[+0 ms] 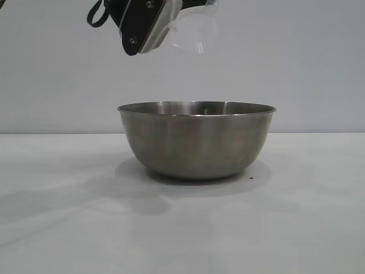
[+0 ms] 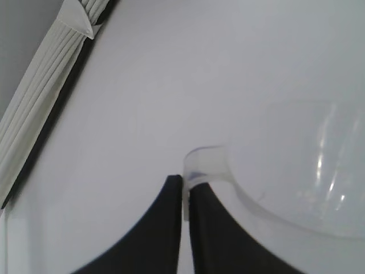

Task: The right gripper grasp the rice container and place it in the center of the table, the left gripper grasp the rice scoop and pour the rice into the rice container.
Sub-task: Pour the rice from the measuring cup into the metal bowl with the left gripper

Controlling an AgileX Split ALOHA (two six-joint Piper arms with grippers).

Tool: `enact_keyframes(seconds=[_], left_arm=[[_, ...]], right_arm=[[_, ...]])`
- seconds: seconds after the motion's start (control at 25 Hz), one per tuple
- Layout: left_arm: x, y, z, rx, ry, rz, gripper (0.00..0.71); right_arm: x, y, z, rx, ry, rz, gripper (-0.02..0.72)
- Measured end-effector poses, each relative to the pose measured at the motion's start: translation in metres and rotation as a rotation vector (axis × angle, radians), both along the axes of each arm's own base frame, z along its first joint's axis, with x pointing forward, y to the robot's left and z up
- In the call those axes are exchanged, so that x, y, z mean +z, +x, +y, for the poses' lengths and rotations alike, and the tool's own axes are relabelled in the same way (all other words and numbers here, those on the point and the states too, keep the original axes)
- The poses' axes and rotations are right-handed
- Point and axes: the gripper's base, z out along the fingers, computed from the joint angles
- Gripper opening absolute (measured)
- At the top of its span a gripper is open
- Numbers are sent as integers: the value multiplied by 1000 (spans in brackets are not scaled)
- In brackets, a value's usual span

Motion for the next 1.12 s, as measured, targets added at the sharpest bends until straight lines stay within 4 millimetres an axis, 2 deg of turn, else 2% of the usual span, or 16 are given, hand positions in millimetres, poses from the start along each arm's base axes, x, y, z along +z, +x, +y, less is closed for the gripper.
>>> enact_keyframes(seconds=[0.32, 0.56, 0.84, 1.12], left_arm=[[0, 2, 1, 15, -73, 108, 0], [0, 5, 3, 45, -207, 284, 0], [4, 14, 11, 117, -603, 669, 0], [8, 30, 35, 257, -1198, 969, 0]], right_arm=[[0, 0, 0, 0, 0, 0, 532], [0, 0, 0, 0, 0, 0, 532], [0, 0, 0, 0, 0, 0, 532], [0, 0, 0, 0, 0, 0, 532]])
